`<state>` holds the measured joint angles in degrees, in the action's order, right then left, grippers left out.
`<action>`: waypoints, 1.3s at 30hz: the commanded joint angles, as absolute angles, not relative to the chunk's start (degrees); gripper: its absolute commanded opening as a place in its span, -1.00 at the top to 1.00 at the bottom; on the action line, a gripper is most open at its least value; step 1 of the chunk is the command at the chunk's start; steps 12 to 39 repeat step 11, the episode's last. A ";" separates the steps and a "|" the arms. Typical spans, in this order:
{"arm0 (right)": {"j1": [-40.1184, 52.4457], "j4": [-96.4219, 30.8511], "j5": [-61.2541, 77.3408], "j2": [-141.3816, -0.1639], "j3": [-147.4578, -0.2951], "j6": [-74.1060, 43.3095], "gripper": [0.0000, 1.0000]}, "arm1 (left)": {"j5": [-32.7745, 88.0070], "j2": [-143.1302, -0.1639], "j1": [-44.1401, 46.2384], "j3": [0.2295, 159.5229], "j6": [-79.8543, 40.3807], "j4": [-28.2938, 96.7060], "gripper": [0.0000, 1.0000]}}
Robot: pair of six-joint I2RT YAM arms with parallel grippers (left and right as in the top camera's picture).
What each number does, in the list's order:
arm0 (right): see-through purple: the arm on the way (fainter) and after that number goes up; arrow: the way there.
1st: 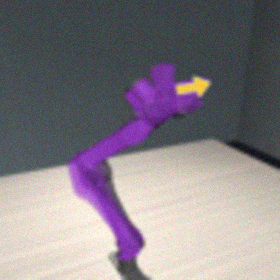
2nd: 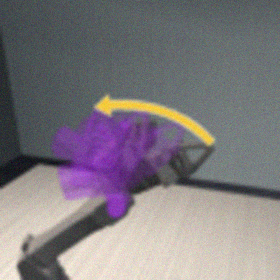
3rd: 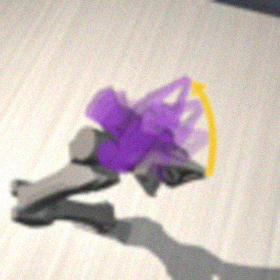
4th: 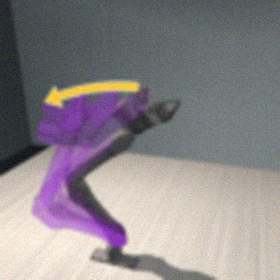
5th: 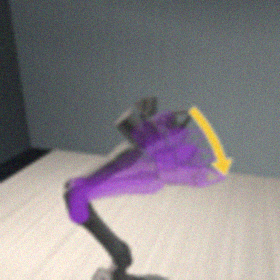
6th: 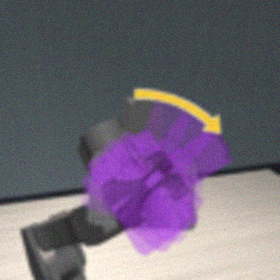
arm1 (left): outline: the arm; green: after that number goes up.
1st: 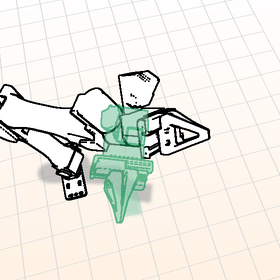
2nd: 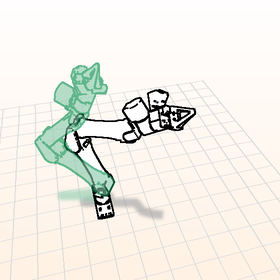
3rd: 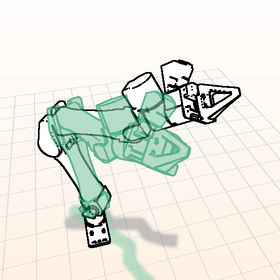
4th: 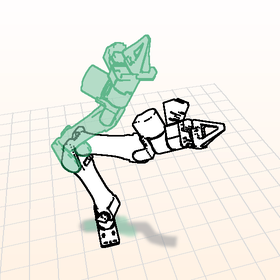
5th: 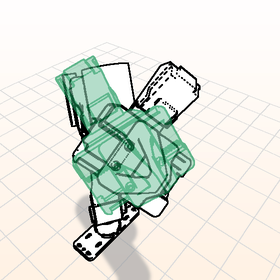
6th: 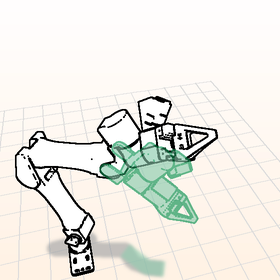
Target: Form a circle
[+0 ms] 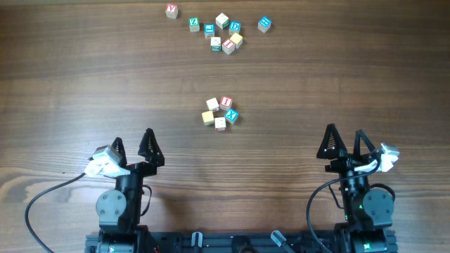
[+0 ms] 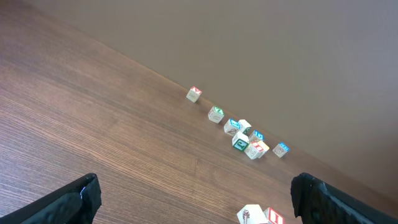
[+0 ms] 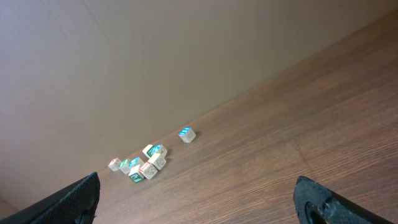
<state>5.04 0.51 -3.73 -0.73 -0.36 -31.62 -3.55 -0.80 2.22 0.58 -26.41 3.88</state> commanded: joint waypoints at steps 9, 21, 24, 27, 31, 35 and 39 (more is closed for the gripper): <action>4.69 0.80 -4.34 -0.21 -0.30 -31.70 -0.99 | -3.95 -0.34 2.46 0.34 -26.30 3.88 -1.00; 4.69 0.80 -4.34 -0.21 -0.30 -31.68 -0.99 | -3.92 -0.34 2.46 0.34 -26.30 3.88 -1.00; 4.69 0.80 -4.34 -0.21 -0.30 -31.68 -0.99 | -3.92 -0.34 2.46 0.34 -26.30 3.88 -1.00; 4.69 0.80 -4.34 -0.21 -0.30 -31.68 -0.99 | -3.92 -0.34 2.46 0.34 -26.30 3.88 -1.00; 4.69 0.80 -4.34 -0.21 -0.30 -31.68 -0.99 | -3.92 -0.34 2.46 0.34 -26.30 3.88 -1.00; 4.69 0.80 -4.34 -0.21 -0.30 -31.68 -0.99 | -3.92 -0.34 2.46 0.34 -26.30 3.88 -1.00; 4.69 0.80 -4.34 -0.21 -0.30 -31.68 -0.99 | -3.92 -0.34 2.46 0.34 -26.30 3.88 -1.00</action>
